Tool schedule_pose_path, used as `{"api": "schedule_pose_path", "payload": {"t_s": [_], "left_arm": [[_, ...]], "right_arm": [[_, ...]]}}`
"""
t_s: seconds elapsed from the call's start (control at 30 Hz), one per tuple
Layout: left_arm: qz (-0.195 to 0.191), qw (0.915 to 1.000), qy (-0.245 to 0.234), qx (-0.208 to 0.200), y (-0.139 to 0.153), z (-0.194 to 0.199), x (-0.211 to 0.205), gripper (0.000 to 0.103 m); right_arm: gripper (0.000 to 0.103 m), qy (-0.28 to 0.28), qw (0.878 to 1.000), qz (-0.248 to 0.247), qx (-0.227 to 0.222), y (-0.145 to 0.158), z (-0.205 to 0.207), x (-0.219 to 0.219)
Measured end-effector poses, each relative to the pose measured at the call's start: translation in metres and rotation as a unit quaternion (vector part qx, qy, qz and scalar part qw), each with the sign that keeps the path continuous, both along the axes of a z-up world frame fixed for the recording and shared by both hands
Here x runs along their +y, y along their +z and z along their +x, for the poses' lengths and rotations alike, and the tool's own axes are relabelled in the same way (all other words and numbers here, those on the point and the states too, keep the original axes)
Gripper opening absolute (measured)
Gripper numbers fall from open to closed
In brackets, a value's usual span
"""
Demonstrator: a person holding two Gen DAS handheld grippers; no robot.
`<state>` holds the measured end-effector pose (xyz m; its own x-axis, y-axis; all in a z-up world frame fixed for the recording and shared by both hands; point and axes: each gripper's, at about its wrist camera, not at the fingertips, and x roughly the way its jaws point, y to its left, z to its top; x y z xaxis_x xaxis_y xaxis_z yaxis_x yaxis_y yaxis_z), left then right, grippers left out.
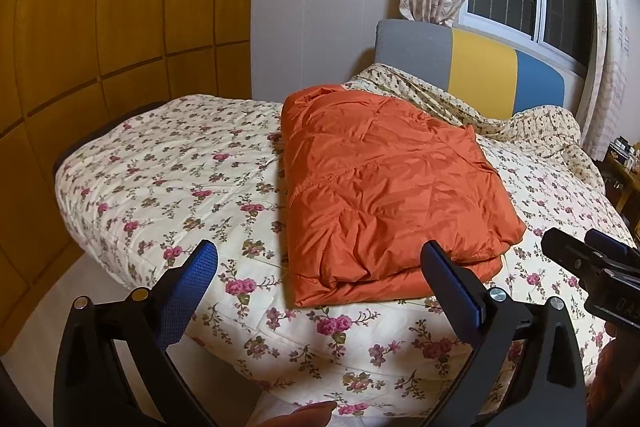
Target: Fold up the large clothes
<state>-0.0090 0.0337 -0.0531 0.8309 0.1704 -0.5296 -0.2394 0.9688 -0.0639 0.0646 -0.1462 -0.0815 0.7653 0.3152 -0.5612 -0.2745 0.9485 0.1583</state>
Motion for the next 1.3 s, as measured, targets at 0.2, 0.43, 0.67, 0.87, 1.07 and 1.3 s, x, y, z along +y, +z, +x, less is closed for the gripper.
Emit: {"api": "schedule_pose_path", "payload": {"t_s": [0.2, 0.43, 0.67, 0.87, 1.07, 1.3], "left_arm": [[0.001, 1.0, -0.002, 0.001, 0.0, 0.0, 0.0, 0.1], [-0.001, 1.0, -0.005, 0.005, -0.001, 0.001, 0.0, 0.1], [0.0, 1.0, -0.007, 0.006, -0.001, 0.001, -0.002, 0.1], [0.001, 1.0, -0.007, 0.007, -0.002, 0.002, -0.006, 0.1], [0.001, 0.9999, -0.011, 0.005, -0.002, 0.002, -0.01, 0.1], [0.012, 0.9998, -0.016, 0.002, -0.002, 0.0, -0.015, 0.1]], "right_arm": [[0.101, 0.001, 1.0, 0.002, 0.002, -0.001, 0.001, -0.001], [0.101, 0.0, 1.0, 0.002, 0.002, -0.002, 0.001, -0.001], [0.101, 0.0, 1.0, 0.002, 0.005, -0.002, 0.002, -0.002], [0.101, 0.001, 1.0, 0.002, 0.007, -0.002, 0.002, 0.0], [0.101, 0.001, 1.0, 0.003, 0.005, -0.002, 0.002, 0.0], [0.101, 0.001, 1.0, 0.002, 0.01, -0.003, 0.002, 0.0]]}}
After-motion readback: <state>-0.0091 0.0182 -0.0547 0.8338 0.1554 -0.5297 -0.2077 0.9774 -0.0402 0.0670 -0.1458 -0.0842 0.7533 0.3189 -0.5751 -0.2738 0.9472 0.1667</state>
